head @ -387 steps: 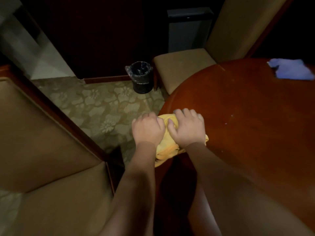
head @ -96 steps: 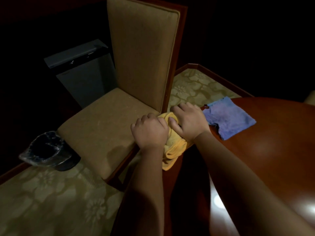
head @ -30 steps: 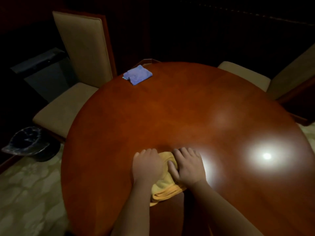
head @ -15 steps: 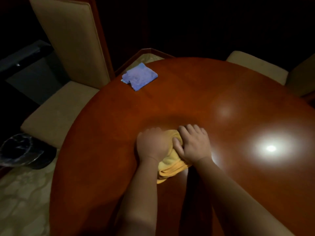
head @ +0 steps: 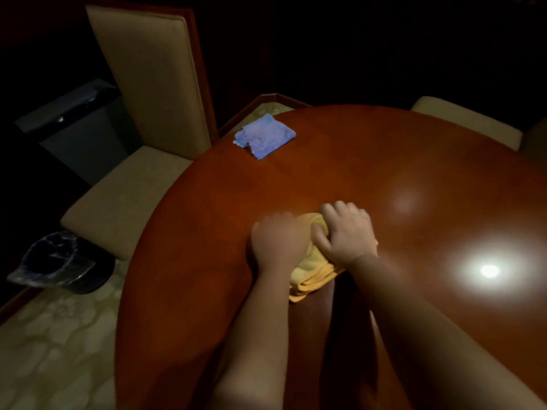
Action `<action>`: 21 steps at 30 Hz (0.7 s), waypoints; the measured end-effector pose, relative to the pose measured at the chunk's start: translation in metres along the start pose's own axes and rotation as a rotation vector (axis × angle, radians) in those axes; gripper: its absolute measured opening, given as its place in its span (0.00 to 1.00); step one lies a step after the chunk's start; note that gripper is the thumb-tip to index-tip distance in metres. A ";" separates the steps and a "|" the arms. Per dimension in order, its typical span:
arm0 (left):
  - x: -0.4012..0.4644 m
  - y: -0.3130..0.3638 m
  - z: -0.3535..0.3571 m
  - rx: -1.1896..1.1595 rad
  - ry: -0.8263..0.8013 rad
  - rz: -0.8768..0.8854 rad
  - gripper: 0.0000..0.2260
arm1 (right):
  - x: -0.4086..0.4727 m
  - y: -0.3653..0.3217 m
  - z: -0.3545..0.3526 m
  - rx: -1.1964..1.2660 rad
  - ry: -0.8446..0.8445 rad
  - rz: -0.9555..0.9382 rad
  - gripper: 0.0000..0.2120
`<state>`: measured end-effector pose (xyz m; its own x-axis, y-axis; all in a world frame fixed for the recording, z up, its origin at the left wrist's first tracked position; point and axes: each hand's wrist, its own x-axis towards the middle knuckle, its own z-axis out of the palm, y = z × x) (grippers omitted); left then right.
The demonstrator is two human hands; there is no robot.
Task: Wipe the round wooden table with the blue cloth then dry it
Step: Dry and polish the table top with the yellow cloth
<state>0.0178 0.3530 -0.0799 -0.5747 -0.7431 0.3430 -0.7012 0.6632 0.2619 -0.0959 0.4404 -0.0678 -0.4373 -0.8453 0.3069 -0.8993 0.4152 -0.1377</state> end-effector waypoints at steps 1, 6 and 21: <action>-0.011 -0.004 -0.006 0.003 -0.012 -0.005 0.15 | -0.011 -0.007 -0.003 0.014 -0.003 -0.003 0.18; -0.071 -0.028 -0.042 0.069 -0.041 -0.045 0.15 | -0.062 -0.053 -0.017 0.052 -0.043 -0.054 0.16; -0.070 -0.116 -0.073 0.130 -0.098 -0.019 0.15 | -0.047 -0.133 0.010 0.158 0.012 -0.148 0.17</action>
<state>0.1704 0.3345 -0.0687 -0.5948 -0.7649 0.2474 -0.7574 0.6364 0.1465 0.0440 0.4213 -0.0731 -0.3012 -0.8886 0.3459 -0.9445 0.2283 -0.2360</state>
